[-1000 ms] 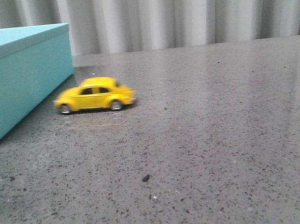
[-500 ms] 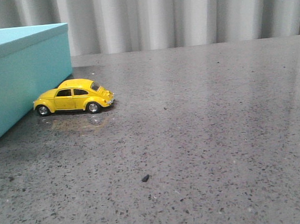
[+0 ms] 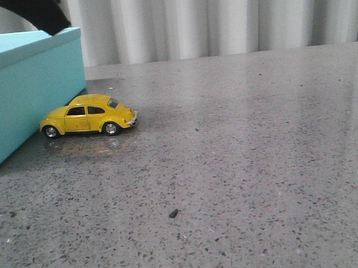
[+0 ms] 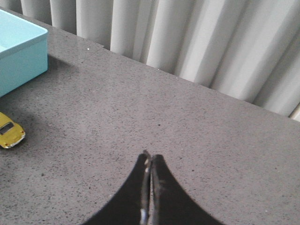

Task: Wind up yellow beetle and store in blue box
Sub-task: 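Move the left gripper down over the yellow car beside the box, then close the left gripper around the yellow car's body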

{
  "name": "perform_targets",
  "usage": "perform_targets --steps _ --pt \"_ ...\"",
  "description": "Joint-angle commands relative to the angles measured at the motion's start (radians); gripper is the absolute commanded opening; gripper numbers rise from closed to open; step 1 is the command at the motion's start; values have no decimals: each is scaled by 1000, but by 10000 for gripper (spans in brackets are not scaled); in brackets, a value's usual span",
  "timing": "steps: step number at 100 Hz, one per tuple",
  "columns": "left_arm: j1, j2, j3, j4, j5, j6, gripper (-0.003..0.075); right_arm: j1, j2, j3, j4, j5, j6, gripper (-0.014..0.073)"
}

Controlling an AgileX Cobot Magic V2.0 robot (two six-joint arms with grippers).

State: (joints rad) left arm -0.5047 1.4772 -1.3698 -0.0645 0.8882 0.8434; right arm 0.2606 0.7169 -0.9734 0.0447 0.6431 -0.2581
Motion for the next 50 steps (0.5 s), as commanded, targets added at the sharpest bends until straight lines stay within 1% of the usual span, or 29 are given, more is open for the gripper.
perform_targets --steps 1,6,16,23,35,42,50 --pt "-16 9 -58 15 8 10 495 3 -6 -24 18 -66 -6 -53" --pt "-16 23 -58 -1 14 10 507 3 -6 -24 20 -61 -6 -53" --pt "-16 38 -59 -3 15 33 507 3 -6 -24 20 -43 -6 -53" --pt "-16 53 -59 -37 15 115 507 3 -6 -24 20 -39 -6 -53" --pt "-16 82 -59 -97 18 316 507 3 -6 -24 20 -39 -6 -53" --pt "-16 104 -59 -118 27 356 507 3 -6 -24 20 -39 -6 -53" --pt "-16 129 -60 -118 35 355 507 3 -6 -24 20 -39 -6 -53"
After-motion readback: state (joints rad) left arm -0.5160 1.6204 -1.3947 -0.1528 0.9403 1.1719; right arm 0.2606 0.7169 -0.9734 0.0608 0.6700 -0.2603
